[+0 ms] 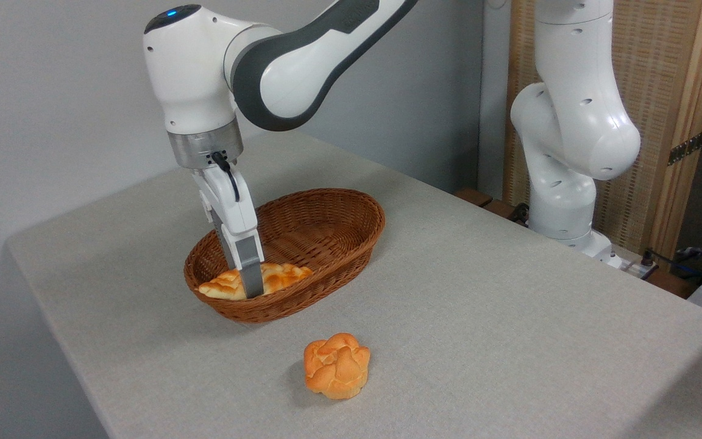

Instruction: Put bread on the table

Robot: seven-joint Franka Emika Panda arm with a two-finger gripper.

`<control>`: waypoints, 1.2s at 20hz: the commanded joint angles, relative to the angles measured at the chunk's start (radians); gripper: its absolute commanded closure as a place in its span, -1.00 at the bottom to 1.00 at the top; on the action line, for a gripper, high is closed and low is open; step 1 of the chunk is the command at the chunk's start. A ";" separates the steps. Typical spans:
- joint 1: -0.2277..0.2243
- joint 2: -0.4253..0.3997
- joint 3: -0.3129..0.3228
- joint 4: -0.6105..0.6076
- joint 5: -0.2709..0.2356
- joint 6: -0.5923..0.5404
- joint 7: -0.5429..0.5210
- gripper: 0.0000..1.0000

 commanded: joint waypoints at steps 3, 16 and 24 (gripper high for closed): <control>-0.003 -0.004 0.002 -0.004 0.016 0.018 -0.001 0.65; -0.005 -0.016 0.000 -0.004 0.004 0.010 -0.014 0.82; -0.007 -0.084 0.002 -0.001 -0.013 0.000 -0.035 0.75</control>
